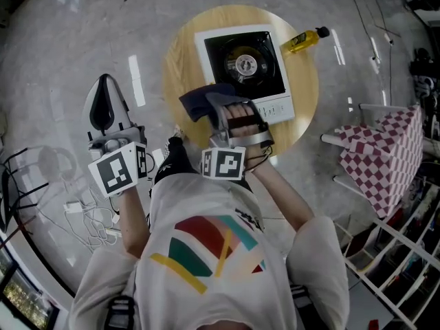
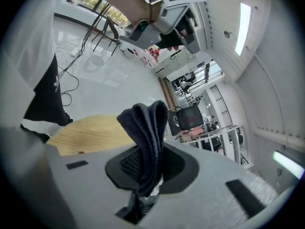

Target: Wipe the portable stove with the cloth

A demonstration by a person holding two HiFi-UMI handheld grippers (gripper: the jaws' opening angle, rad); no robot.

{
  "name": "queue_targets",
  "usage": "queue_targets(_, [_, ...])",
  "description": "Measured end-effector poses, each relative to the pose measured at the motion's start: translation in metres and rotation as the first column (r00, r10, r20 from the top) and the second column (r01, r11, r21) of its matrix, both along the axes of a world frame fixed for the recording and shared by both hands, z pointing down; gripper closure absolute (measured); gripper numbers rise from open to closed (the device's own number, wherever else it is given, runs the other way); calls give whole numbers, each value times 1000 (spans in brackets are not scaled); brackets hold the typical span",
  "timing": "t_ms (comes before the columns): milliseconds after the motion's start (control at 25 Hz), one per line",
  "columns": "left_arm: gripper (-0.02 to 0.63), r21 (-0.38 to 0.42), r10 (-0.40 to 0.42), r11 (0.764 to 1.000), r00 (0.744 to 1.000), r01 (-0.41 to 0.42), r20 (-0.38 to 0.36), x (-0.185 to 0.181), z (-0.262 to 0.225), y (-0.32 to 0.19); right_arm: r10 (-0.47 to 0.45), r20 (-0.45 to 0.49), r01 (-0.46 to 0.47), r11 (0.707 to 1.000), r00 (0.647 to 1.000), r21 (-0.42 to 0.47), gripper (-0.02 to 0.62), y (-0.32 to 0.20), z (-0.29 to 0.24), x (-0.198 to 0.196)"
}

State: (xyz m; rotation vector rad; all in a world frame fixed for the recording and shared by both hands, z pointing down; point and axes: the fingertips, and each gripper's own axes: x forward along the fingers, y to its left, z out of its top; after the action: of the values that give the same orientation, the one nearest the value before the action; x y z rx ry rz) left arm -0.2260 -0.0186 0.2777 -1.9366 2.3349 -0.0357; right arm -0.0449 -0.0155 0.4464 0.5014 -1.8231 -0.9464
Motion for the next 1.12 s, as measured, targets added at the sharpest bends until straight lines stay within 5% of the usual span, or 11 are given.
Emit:
queue_targets(160, [600,-7,20,1000,999,-20,-40,-17,12,-35,15,-49,-10,995,999,102,562,-65,-22,-10])
queue_targets(360, [600,-53,25,998,996,-29,-84,-51,41,-82,37,-148,-20,993,988,120,562,-140,-11,-24])
queue_targets(640, [600,-39,-16,999,998,14,-58,-67,47,-106,-49,-295,1,987,954,-163,563,-206,46,-27])
queue_targets(800, [600,-31,-83,996,984,79,-159,-72,46,-100,-178,-373,59,950,911,-307,563,-210,63,-27])
queue_targets(1120, [600,-91,-115,990,990,108,-76,-64,61,-95,-308,-453,135,917,836,-374,563,-201,82,-27])
